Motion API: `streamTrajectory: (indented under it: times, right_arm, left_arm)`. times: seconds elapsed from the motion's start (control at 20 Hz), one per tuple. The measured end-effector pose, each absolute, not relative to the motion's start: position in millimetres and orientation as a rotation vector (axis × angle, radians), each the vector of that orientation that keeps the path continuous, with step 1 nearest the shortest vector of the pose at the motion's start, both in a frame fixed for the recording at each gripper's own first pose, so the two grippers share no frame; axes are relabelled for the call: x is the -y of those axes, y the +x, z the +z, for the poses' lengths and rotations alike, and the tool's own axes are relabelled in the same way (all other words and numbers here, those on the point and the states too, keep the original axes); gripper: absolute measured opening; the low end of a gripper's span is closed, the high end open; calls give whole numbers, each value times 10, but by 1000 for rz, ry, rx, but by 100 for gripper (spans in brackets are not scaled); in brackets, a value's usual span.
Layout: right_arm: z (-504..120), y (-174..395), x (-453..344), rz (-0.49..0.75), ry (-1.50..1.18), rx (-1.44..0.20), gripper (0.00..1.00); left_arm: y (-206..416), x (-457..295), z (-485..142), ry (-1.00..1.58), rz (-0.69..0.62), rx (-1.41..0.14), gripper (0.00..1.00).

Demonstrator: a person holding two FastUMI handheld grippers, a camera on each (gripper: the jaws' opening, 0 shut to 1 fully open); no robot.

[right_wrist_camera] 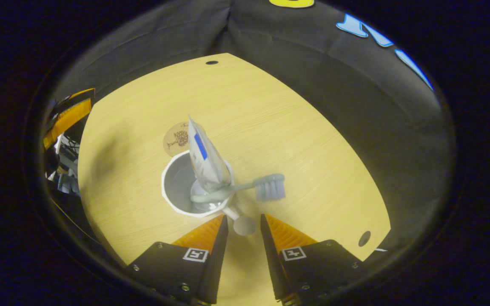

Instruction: Put the toothbrush and toothpaste on the desktop into the cup, then pick up the cup and place it on the coaster on the desktop.

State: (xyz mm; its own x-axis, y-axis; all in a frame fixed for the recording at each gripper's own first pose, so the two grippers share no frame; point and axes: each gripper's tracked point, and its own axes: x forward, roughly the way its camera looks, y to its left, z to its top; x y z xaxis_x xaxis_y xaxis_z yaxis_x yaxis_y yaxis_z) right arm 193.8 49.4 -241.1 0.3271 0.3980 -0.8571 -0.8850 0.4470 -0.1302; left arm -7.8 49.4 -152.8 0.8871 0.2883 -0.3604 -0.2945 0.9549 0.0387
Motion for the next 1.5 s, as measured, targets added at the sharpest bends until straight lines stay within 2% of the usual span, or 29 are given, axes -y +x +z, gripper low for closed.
streamTrajectory:
  times: [0.3,0.4,0.55,0.65,0.7,0.85,0.9,1.3,1.5]
  right_arm:
    - [-2406,1859,-530,994,-712,-859,48]
    - [-2407,1849,-556,999,-722,-855,33]
    - [-2383,1765,-548,995,-716,-873,20]
    - [-2390,1730,-532,961,-689,-882,19]
    - [-2400,1704,-513,939,-671,-889,14]
    - [-2417,1633,-501,876,-624,-879,13]
    - [-2419,1606,-477,865,-617,-876,7]
    - [-2531,1433,-509,809,-546,-891,7]
    - [-2463,1354,-465,785,-537,-893,7]
  left_arm:
    - [-75,-504,-1570,-27,340,-388,91]
    - [-47,-499,-1597,-35,343,-394,91]
    - [-12,-478,-1646,-39,342,-403,91]
    - [-19,-488,-1656,-39,343,-403,91]
    - [-23,-497,-1646,-39,343,-401,91]
    - [-61,-506,-1640,-41,343,-396,91]
    - [-61,-500,-1628,-41,341,-395,91]
    - [-173,-475,-1536,-28,315,-374,89]
    - [-237,-529,-1529,-31,311,-370,92]
